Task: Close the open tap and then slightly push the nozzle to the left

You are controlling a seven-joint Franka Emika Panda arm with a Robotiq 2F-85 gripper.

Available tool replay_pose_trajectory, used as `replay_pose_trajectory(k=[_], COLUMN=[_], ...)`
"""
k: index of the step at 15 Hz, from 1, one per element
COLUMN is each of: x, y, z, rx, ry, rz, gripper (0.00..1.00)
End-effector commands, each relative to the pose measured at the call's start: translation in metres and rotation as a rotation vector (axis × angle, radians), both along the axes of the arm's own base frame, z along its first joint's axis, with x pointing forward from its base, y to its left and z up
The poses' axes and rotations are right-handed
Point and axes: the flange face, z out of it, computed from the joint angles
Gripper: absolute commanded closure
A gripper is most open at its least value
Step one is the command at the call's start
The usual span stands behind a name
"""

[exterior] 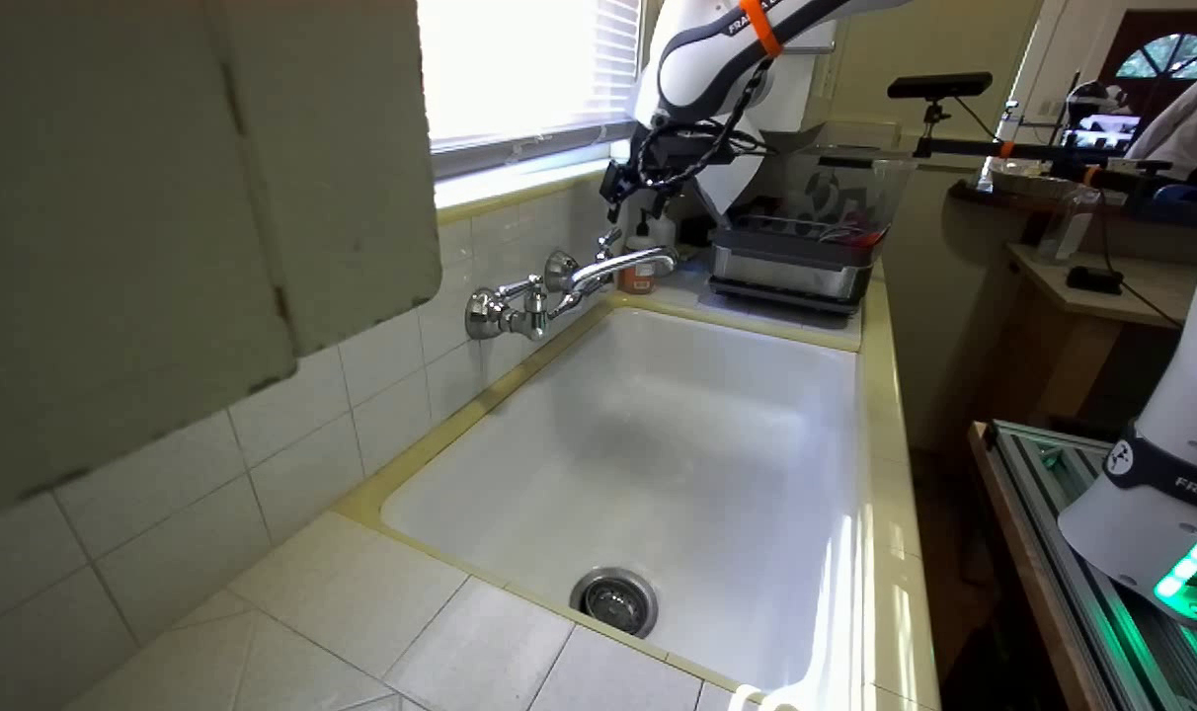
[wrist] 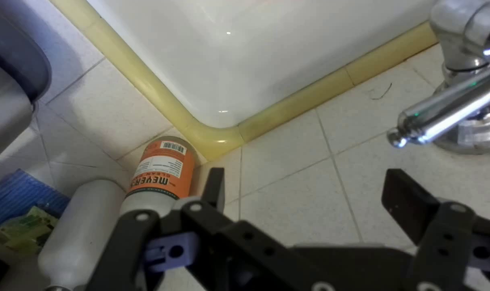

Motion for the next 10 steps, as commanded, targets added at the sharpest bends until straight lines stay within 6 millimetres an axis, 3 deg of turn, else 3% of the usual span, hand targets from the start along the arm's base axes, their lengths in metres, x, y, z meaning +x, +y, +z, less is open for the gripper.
replay_pose_trajectory(k=[1,6,10], x=[0.011,-0.008,-0.036], y=[-0.001,0.017,0.046], z=[0.006,0.026,0.046], rx=[-0.007,-0.037,0.008], ry=[-0.016,0.057,0.151], rz=[0.010,0.023,0.082], gripper=[0.00,0.00,0.00])
